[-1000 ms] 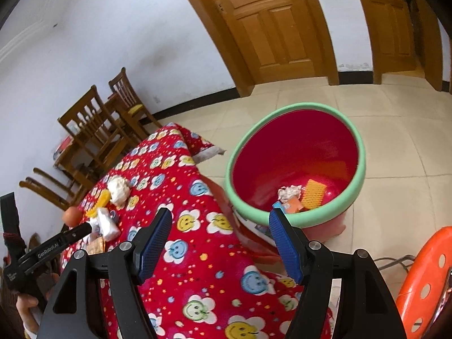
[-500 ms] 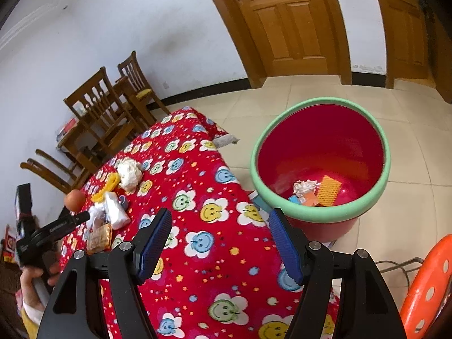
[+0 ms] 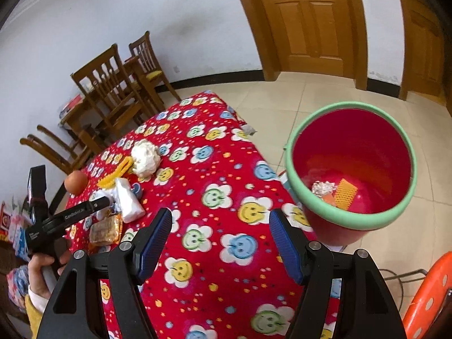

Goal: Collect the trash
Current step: 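Grasp the white cloth with the left tool while the right tool grasps the clear plastic bag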

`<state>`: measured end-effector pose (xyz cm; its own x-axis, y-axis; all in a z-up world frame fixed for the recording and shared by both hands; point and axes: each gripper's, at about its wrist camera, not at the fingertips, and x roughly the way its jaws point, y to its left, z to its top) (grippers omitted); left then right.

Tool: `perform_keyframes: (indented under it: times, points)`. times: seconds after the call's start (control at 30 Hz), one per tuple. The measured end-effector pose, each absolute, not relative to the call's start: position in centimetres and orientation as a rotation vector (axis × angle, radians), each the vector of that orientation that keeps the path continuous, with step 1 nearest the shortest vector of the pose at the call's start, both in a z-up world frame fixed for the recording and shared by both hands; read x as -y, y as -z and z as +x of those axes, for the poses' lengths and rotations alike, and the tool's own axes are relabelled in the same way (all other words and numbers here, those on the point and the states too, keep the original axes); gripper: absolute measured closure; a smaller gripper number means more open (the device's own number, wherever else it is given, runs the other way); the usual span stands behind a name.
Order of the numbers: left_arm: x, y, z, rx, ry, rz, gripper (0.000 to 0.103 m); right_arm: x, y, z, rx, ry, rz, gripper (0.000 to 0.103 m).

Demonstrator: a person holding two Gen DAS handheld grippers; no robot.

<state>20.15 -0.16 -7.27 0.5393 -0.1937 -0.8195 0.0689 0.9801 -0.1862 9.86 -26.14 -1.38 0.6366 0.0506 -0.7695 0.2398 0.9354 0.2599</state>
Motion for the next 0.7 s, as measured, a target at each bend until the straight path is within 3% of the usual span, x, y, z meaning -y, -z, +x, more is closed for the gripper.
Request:
perform_keyframes:
  times: [0.17, 0.27, 0.4, 0.7]
  points:
    - [0.2, 7.9, 20.0, -0.998, 0.225, -0.185, 0.069, 24.2, 1.7, 11.4, -0.895, 0.080, 0.321, 0.030]
    - [0.2, 7.9, 19.7, -0.984, 0.247, -0.197, 0.076, 22.9, 1.9, 12.4, -0.907, 0.059, 0.304, 0.030]
    - [-0.5, 7.5, 19.1, -0.960, 0.263, -0.231, 0.084, 21.2, 2.3, 13.6, -0.916, 0.026, 0.286, 0.030]
    - [-2.6, 6.2, 18.2, -0.892, 0.212, -0.261, 0.087, 17.1, 4.0, 16.7, -0.956, -0.065, 0.255, 0.030]
